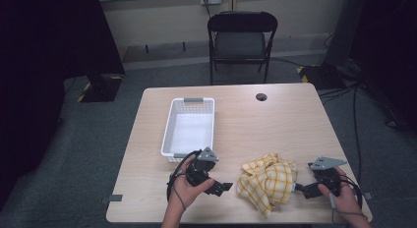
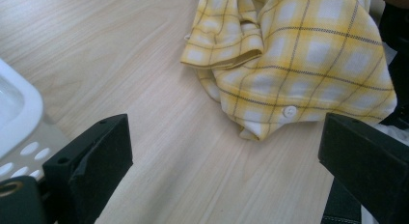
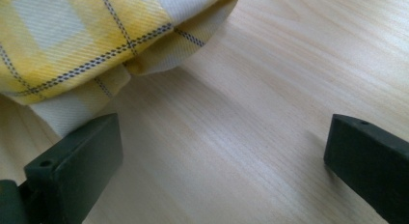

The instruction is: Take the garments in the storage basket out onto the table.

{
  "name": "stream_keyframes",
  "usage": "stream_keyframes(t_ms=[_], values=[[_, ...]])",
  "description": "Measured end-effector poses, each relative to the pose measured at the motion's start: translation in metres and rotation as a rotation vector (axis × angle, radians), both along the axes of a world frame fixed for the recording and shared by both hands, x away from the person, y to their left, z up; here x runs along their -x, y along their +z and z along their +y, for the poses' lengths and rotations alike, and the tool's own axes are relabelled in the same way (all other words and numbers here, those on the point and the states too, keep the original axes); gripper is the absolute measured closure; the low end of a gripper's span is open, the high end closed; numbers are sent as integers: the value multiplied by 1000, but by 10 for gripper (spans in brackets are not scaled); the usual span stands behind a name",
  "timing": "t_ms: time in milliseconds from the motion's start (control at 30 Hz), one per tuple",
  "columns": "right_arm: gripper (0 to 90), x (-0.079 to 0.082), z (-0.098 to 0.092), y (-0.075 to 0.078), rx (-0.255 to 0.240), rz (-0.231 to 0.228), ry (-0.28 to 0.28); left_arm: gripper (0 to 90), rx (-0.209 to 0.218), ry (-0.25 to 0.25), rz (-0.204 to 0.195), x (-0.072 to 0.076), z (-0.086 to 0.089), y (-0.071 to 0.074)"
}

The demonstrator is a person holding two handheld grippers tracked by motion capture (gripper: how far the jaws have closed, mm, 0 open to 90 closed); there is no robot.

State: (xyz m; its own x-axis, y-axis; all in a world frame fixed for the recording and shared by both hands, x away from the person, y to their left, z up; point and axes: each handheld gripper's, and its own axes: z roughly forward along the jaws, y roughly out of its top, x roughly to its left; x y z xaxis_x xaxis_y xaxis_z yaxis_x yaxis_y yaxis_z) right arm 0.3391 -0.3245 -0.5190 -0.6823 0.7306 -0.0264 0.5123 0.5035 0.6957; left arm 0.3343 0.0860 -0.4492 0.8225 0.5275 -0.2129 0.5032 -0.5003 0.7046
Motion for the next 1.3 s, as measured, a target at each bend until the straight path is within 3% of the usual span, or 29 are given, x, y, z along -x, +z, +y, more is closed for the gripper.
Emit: stream_keyframes(t_ms=[1300], values=[[0, 0, 0, 0, 0, 0, 0, 40, 22, 99, -6, 5, 46, -13]])
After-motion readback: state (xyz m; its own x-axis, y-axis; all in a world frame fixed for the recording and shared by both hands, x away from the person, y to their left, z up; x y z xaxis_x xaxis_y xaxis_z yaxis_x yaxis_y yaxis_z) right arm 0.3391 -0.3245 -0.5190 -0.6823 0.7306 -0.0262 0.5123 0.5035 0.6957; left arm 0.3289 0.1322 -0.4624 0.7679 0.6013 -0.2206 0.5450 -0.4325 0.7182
